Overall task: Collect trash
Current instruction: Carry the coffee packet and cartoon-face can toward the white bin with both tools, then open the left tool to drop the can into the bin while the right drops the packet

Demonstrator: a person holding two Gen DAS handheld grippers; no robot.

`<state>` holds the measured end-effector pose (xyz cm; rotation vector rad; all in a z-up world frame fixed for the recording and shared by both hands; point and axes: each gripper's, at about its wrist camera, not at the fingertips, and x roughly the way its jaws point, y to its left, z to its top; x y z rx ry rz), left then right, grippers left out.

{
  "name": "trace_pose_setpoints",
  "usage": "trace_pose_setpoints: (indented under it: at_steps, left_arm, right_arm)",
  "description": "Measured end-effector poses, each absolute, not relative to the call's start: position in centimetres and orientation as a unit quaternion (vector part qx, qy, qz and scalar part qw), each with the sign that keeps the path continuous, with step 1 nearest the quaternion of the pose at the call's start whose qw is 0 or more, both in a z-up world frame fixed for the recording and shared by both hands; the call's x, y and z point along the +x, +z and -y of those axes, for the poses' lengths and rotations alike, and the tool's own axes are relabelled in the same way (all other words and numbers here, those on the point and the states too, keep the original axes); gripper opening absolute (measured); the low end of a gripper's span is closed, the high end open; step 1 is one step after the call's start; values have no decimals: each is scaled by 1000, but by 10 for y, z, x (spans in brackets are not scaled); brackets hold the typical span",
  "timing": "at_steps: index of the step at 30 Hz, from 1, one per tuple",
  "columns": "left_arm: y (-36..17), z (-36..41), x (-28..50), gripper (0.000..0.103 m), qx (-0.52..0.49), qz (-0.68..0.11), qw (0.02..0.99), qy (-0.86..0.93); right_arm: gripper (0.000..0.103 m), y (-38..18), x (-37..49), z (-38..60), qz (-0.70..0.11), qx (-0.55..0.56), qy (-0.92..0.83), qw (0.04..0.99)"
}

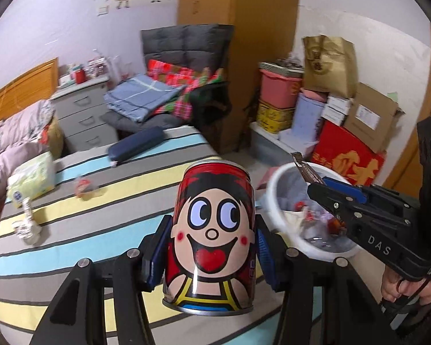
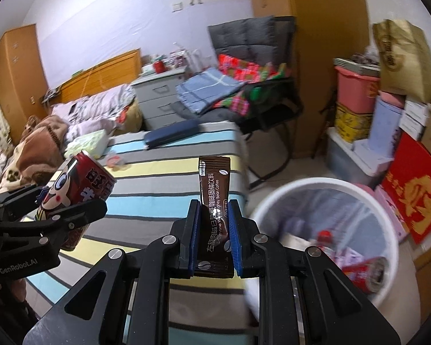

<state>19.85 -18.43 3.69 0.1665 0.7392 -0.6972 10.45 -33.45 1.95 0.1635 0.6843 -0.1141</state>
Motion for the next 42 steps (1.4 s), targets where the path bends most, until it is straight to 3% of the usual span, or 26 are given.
trace_pose_setpoints:
  at_steps: [20, 35, 42]
  left_arm:
    - [-1, 320, 154, 54, 113, -383, 817, -415]
    - [-20, 354, 163, 55, 125, -391, 816, -408]
    - [-15, 349, 165, 66, 121, -383, 823, -402]
  right_arm:
    - [20, -4, 56, 432, -361, 115, -155, 912]
    - [21, -23, 57, 462, -384, 122, -173, 899]
    - [25, -21, 59, 463, -381, 117, -177, 900]
